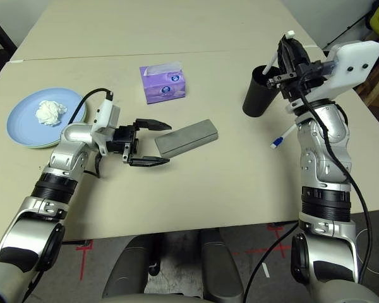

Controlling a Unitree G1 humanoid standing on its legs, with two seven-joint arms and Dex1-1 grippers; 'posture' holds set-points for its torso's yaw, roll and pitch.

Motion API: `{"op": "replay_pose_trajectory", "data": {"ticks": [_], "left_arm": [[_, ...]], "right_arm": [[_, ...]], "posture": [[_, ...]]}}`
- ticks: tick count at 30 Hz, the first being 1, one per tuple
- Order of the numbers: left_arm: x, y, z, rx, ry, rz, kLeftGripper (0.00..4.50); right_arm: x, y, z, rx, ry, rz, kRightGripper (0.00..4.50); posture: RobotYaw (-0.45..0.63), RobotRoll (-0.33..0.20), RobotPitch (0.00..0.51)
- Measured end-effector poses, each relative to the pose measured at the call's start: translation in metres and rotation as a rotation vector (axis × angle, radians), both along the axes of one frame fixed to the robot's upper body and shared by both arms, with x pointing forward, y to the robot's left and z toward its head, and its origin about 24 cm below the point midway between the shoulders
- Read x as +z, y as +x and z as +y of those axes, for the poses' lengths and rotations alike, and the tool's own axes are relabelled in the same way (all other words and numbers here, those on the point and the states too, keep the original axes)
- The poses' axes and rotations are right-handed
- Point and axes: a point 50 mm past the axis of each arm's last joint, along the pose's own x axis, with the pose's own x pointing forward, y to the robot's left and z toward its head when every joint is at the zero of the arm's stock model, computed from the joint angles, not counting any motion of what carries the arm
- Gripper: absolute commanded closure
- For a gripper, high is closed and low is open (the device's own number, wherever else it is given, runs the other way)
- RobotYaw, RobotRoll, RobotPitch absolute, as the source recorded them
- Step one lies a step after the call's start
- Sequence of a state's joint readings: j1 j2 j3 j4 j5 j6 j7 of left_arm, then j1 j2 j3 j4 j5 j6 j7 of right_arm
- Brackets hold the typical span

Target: Organize and tidy the items on the table.

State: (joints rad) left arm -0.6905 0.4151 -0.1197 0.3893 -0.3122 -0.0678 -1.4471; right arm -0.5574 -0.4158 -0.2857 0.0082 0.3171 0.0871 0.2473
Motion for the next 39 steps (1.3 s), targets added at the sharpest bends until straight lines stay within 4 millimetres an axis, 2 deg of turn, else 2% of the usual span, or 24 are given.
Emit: {"op": "replay_pose_trajectory", "data": {"ticks": [1,8,12,13,18,22,24,27,31,34,39], "left_arm": [[0.000,0.000,0.000,-0.001,0.000,0.000,0.00],[0.001,-0.001,-0.001,-0.005,0.001,-0.007,0.00],[0.001,-0.001,-0.001,-0.004,0.002,-0.005,0.00],[0.001,-0.001,0.000,-0.004,0.002,-0.005,0.00],[0.001,-0.001,0.000,-0.003,0.002,-0.003,0.00],[0.001,-0.001,0.000,-0.003,0.002,-0.003,0.00],[0.001,-0.001,-0.001,-0.004,0.002,-0.003,0.00],[0.001,-0.001,-0.001,-0.005,0.000,-0.003,0.00],[0.001,-0.001,-0.002,-0.008,-0.003,-0.002,0.00],[0.001,-0.001,-0.003,-0.009,-0.003,-0.002,0.00],[-0.004,-0.004,-0.005,-0.018,-0.002,0.011,0.00]], "right_arm": [[-0.001,0.000,0.000,-0.002,0.000,0.007,4.07],[-0.007,0.005,0.001,-0.018,0.008,0.089,1.63],[-0.004,0.006,0.002,-0.011,0.005,0.086,0.16],[-0.003,0.006,0.002,-0.009,0.002,0.083,0.04],[0.003,0.009,0.000,0.037,-0.036,0.082,0.04],[0.016,0.009,0.007,0.193,-0.167,0.059,0.04],[0.020,0.007,0.013,0.312,-0.314,0.058,0.04],[0.015,0.004,0.020,0.536,-0.641,0.128,0.04],[-0.004,0.004,0.010,0.712,-1.037,0.329,0.04],[-0.010,0.009,-0.003,0.767,-1.293,0.466,0.04],[-0.011,0.024,-0.018,0.696,-1.600,0.612,0.04]], "posture": [[-0.02,0.000,0.171],[-0.02,0.000,0.173],[-0.01,0.000,0.173],[-0.01,0.000,0.173],[-0.02,0.000,0.172],[-0.02,0.000,0.171],[-0.02,0.000,0.172],[-0.02,0.000,0.174],[-0.02,0.000,0.175],[-0.01,0.000,0.176],[0.01,0.000,0.182]]}}
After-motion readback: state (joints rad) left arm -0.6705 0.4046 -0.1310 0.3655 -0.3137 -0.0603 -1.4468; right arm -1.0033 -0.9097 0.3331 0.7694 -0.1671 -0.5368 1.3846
